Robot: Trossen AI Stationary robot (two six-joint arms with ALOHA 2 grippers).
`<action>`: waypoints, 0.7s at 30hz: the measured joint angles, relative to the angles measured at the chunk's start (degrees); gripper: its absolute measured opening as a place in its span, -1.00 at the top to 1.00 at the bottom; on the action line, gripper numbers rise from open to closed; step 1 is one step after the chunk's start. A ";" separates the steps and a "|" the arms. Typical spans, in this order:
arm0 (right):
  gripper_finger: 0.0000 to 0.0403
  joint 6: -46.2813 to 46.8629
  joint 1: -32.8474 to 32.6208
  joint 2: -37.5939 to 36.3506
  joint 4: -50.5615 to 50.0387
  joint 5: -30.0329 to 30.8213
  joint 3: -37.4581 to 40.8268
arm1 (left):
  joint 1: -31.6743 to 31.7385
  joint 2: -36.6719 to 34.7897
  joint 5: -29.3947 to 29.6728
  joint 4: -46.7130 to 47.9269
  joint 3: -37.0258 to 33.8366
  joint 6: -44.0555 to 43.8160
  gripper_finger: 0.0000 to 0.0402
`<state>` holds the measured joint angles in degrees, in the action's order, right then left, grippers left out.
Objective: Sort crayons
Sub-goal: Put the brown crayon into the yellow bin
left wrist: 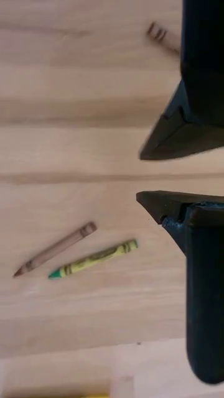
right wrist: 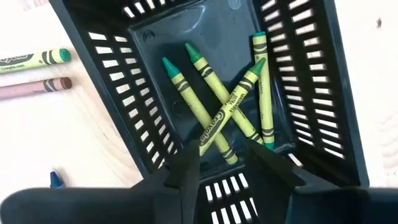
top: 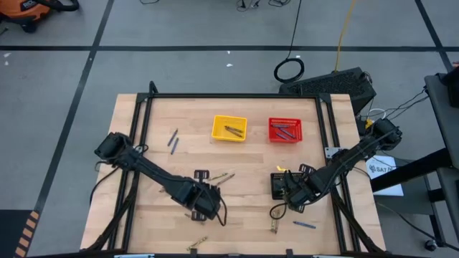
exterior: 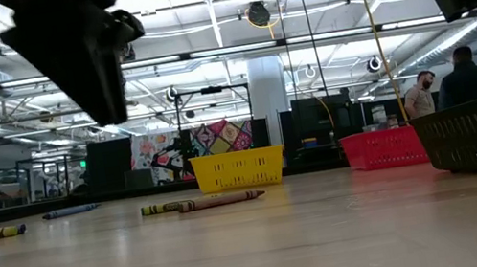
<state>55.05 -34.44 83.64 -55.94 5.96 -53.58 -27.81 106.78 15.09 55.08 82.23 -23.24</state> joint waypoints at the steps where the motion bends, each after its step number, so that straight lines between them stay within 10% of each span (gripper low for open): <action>1: 0.43 0.47 0.00 0.00 -0.02 0.00 0.00 | 0.48 0.00 0.21 -0.90 -0.34 0.24 0.57; 21: 0.44 4.27 0.00 0.00 0.89 0.15 0.00 | 13.19 0.02 -6.61 -14.29 -2.75 9.09 0.57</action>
<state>59.32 -34.44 83.64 -55.05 6.10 -53.58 -14.62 106.80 8.48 40.79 79.48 -14.15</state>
